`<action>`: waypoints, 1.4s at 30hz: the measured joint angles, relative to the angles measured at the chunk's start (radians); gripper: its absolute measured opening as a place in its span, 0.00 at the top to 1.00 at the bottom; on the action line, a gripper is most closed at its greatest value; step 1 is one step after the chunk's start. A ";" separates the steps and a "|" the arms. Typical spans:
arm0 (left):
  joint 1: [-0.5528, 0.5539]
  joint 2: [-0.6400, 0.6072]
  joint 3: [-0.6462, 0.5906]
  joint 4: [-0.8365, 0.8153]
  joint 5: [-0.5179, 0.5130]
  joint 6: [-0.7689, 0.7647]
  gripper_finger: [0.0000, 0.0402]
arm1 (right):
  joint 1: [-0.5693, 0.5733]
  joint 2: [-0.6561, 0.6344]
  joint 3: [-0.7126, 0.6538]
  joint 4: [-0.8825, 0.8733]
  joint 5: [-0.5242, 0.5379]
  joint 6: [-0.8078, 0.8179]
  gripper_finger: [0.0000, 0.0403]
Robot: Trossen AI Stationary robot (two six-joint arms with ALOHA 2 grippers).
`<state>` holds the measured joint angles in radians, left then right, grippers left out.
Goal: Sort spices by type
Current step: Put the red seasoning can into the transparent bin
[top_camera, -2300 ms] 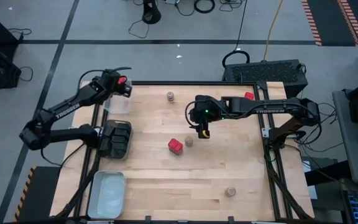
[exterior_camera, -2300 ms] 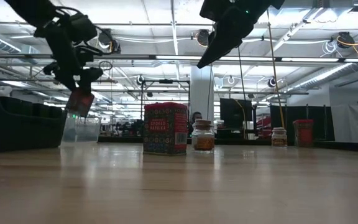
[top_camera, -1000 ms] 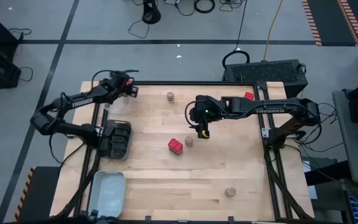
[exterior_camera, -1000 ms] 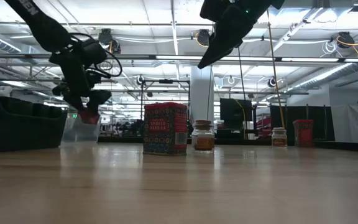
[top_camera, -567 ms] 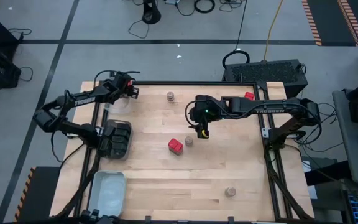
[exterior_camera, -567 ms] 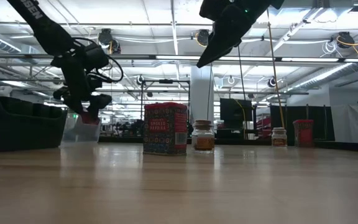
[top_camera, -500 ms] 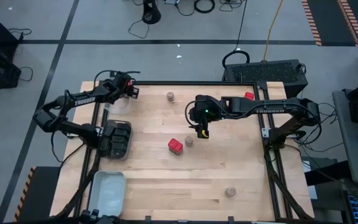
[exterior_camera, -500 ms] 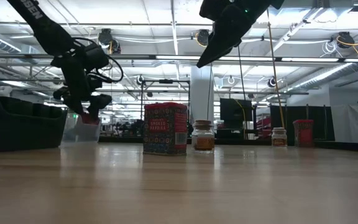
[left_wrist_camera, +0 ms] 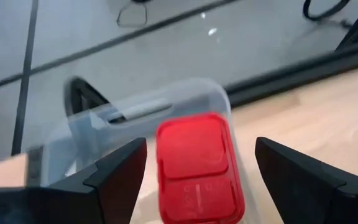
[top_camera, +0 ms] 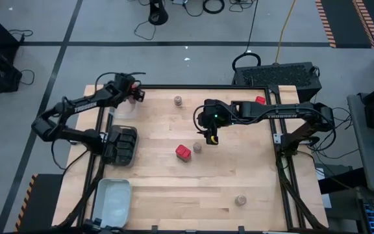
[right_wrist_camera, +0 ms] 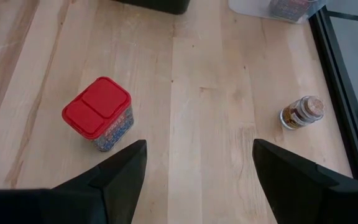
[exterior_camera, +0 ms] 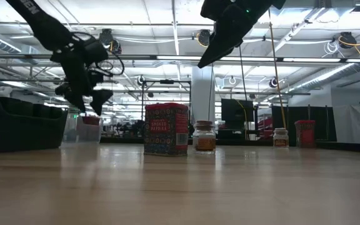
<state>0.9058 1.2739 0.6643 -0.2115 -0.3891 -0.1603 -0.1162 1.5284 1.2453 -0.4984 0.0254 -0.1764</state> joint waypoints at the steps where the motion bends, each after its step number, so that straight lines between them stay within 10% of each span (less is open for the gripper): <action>1: 0.000 -0.018 0.008 -0.009 0.000 0.011 0.24 | 0.000 0.000 0.000 0.000 0.000 0.000 0.32; 7: 0.000 -0.153 0.029 -0.061 0.067 0.041 0.24 | 0.000 0.000 0.000 0.000 0.000 0.002 0.32; 21: -0.158 -0.318 0.029 -0.073 0.803 0.144 0.24 | -0.008 -0.001 0.000 -0.169 0.030 0.223 0.32; 42: -0.472 -0.320 -0.034 0.069 0.826 0.171 0.24 | -0.490 -0.001 0.000 -0.700 0.290 0.650 0.32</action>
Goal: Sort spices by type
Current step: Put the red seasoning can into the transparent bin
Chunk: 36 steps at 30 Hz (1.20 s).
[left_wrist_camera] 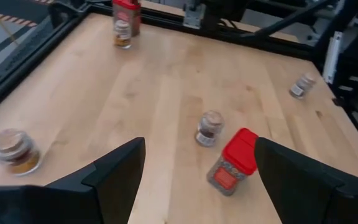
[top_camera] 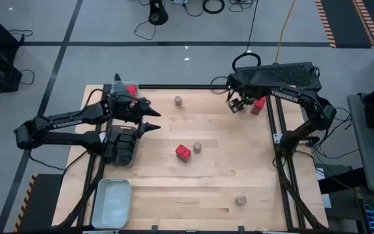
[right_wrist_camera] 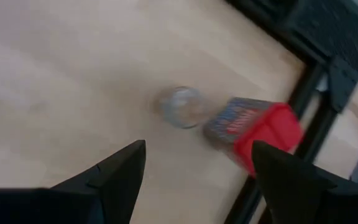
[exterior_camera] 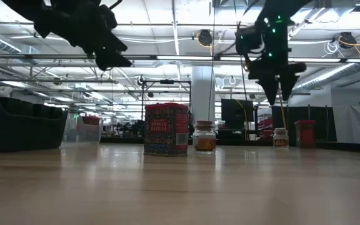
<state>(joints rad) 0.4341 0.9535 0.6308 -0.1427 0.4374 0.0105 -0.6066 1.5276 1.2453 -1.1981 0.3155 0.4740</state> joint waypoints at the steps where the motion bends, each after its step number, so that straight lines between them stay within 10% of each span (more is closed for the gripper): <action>1: -0.008 0.000 0.000 0.000 0.000 0.001 0.24 | -0.027 0.000 0.000 -0.001 0.001 0.002 0.32; 16: -0.051 0.000 0.000 -0.004 -0.007 0.024 0.24 | -0.320 0.000 -0.016 -0.018 -0.050 0.087 0.32; 36: -0.059 0.000 -0.001 -0.021 -0.006 0.057 0.24 | -0.369 -0.006 -0.211 0.227 -0.063 0.136 0.32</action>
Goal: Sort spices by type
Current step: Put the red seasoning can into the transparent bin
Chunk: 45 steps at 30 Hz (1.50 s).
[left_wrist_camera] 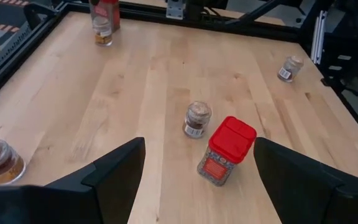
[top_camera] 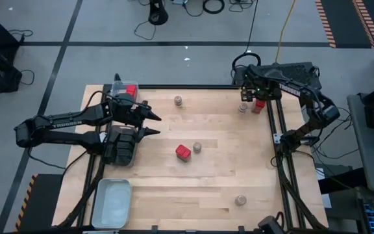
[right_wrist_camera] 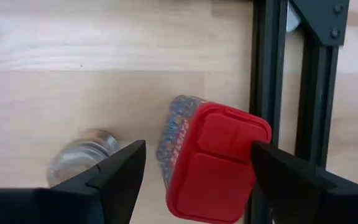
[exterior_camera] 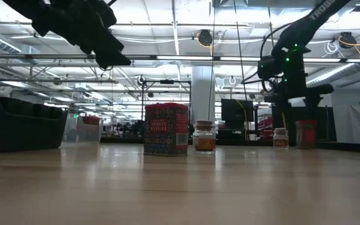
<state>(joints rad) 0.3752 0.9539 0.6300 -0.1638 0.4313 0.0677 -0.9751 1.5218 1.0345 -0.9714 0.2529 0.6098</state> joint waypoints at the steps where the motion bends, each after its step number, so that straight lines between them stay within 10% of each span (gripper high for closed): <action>1: 0.000 0.000 0.000 0.000 0.000 0.001 0.24 | 0.007 0.000 -0.001 0.008 0.012 0.003 0.32; 45: -0.001 0.000 0.000 0.000 -0.005 -0.001 0.24 | 0.015 -0.111 -0.103 0.146 -0.057 -0.064 0.32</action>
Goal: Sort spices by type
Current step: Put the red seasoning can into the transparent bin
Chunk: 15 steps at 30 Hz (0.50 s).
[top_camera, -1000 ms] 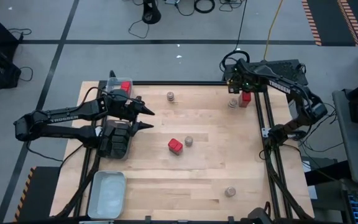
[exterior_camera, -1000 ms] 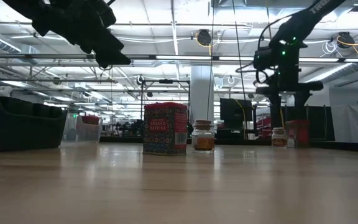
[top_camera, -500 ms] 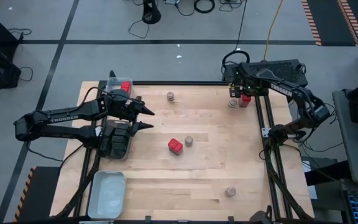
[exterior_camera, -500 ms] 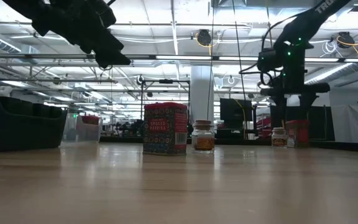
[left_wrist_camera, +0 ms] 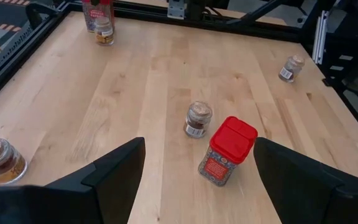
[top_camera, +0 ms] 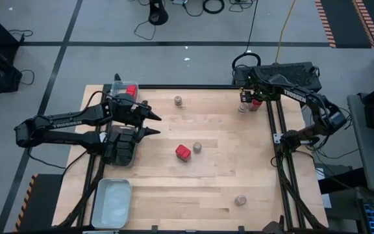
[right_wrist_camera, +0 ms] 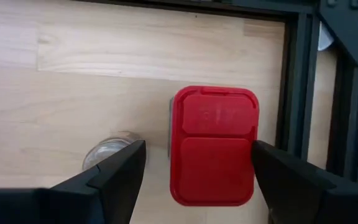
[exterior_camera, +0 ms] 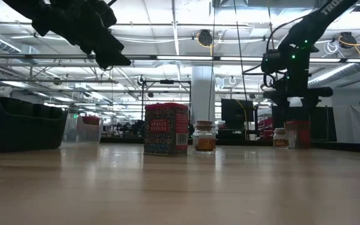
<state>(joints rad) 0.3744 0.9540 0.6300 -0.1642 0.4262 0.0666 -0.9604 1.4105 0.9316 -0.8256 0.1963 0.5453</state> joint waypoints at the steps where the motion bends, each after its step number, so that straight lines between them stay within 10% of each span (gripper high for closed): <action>1: 0.000 0.000 0.000 0.001 0.000 0.000 0.24 | 0.000 -0.007 -0.001 -0.001 -0.002 0.000 0.32; 15: 0.000 0.000 0.000 0.017 -0.008 -0.006 0.24 | 0.000 -0.055 -0.001 -0.044 0.012 -0.006 0.32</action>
<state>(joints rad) 0.3744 0.9541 0.6300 -0.1476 0.4187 0.0603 -0.9604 1.3560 0.9302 -0.8692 0.2081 0.5392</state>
